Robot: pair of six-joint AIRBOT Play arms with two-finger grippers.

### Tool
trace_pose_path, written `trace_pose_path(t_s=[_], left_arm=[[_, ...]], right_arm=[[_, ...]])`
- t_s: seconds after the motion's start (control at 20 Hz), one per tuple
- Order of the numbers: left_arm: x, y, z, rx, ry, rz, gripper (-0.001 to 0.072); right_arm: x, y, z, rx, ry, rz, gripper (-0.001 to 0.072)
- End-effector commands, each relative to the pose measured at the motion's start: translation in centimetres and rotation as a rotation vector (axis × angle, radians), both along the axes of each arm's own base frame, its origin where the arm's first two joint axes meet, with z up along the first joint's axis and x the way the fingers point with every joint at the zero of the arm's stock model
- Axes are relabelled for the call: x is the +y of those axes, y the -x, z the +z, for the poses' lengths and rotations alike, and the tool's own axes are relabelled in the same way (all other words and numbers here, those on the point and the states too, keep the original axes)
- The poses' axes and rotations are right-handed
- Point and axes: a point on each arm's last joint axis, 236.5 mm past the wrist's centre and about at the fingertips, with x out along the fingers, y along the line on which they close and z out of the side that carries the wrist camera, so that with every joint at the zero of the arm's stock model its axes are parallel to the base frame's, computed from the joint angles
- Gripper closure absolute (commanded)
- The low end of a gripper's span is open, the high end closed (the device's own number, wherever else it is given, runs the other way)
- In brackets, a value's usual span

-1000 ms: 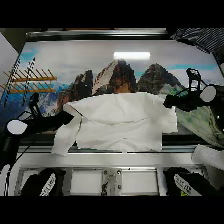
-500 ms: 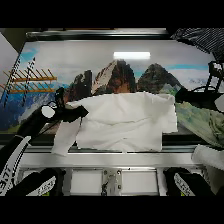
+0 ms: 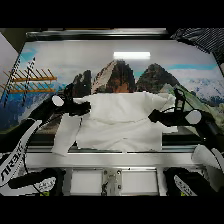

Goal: Fold the clothes and pants, and hang the long-sleeved shirts on hangers.

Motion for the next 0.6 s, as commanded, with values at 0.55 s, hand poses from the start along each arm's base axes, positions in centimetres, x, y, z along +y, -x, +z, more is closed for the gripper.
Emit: trace_pose_path(t_s=[0.55], left_arm=[[0.3, 1.6, -1.8, 0.055, -0.013, -0.005, 0.0697]], right_arm=[[7.2, -3.2, -6.8, 0.062, -0.190, -0.057, 0.0102]])
